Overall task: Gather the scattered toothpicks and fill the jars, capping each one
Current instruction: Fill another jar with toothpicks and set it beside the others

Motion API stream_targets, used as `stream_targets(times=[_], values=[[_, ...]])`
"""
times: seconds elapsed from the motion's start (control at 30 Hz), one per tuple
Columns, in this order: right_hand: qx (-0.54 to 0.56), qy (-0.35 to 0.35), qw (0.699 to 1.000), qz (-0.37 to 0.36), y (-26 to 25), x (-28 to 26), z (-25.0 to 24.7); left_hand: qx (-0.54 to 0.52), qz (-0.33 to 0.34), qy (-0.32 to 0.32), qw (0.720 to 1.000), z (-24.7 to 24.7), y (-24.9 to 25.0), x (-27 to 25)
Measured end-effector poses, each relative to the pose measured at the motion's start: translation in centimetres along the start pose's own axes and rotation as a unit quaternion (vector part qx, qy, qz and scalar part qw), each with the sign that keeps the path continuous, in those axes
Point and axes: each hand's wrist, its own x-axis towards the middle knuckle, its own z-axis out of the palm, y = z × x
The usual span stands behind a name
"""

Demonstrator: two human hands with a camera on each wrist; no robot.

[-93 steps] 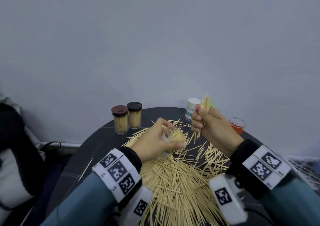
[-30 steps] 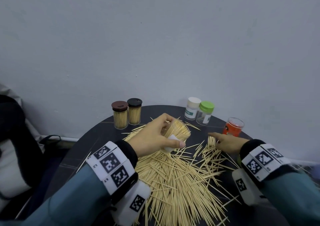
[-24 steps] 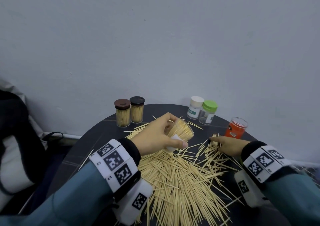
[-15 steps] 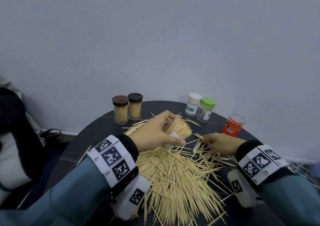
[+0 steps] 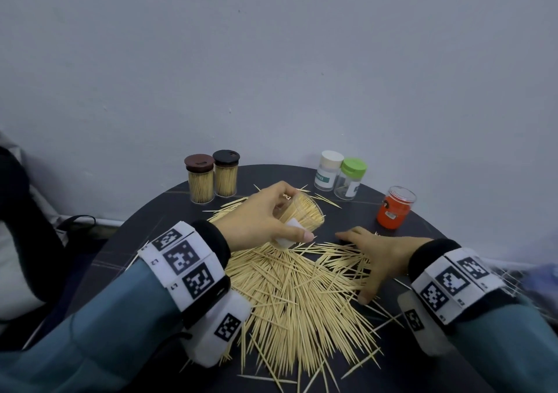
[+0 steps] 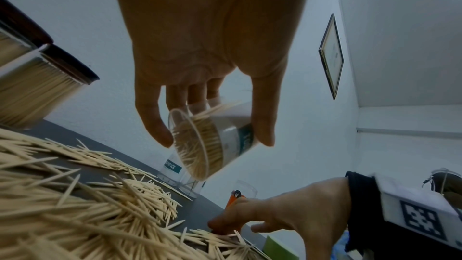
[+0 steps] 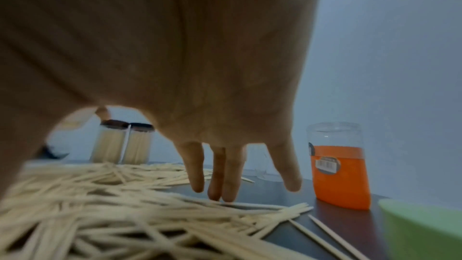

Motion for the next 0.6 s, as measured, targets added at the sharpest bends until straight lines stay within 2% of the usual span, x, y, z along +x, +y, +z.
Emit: stream_targets(times=[0.3,0.6], values=[[-0.074,0.066,0.994,-0.038,-1.3,0.6,0.6,0.015,-0.009,-0.011,1.000,0.2,-0.2,0.0],[-0.092,0.086,0.992,-0.029,-2.2,1.1,1.1,0.012,-0.015,-0.014,1.000,0.3,-0.3,0.1]])
